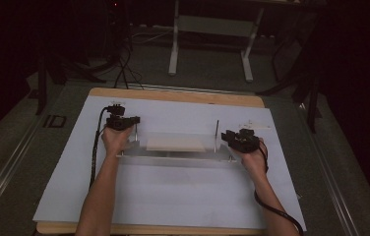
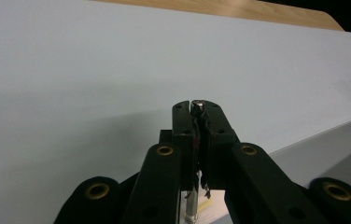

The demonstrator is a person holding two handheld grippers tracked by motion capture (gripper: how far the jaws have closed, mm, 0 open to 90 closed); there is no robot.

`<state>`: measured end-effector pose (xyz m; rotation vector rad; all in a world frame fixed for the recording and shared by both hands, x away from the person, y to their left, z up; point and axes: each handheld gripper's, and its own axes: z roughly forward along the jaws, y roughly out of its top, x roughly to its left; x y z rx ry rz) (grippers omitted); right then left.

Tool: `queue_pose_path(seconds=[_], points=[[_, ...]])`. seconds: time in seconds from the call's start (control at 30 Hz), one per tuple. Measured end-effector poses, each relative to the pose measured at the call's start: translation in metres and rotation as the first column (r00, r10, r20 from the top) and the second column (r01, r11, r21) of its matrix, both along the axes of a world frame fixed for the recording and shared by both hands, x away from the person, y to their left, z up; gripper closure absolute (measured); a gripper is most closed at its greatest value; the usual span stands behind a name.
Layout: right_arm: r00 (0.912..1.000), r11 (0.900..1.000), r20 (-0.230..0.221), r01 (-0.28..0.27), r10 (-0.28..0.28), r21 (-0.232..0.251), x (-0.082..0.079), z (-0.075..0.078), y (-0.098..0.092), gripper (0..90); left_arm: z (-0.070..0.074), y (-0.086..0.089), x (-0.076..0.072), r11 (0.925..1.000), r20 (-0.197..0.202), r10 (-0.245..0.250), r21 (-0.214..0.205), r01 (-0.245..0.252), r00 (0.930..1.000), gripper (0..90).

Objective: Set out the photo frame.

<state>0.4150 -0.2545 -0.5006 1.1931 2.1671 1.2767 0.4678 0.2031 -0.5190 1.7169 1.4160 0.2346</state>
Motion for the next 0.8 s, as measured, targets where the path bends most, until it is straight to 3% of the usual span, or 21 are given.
queue_pose_path(seconds=[0.27, 0.33, 0.7, 0.8], points=[[0.9993, 0.9998, 0.033, -0.018, 0.018, 0.007, -0.019, -0.001, -0.011, 67.1, 0.0, 0.0, 0.001, 1.0, -0.004, -0.001, -0.002, 0.001, 1.0, 85.9], [0.999, 0.9994, 0.039, -0.022, 0.023, -0.027, -0.023, -0.002, -0.013, 66.9, 0.0, 0.0, 0.001, 1.0, -0.006, 0.0, -0.002, 0.0, 1.0, 85.9], [0.9954, 0.9897, 0.033, -0.085, 0.09, -0.115, -0.033, -0.008, -0.015, 66.5, 0.0, 0.0, 0.002, 1.0, -0.01, 0.0, -0.004, 0.0, 1.0, 85.9], [0.9943, 0.9885, 0.032, -0.097, 0.102, -0.116, -0.034, -0.009, -0.014, 66.5, 0.0, 0.0, 0.002, 1.0, -0.01, 0.0, -0.004, 0.0, 1.0, 85.9]])
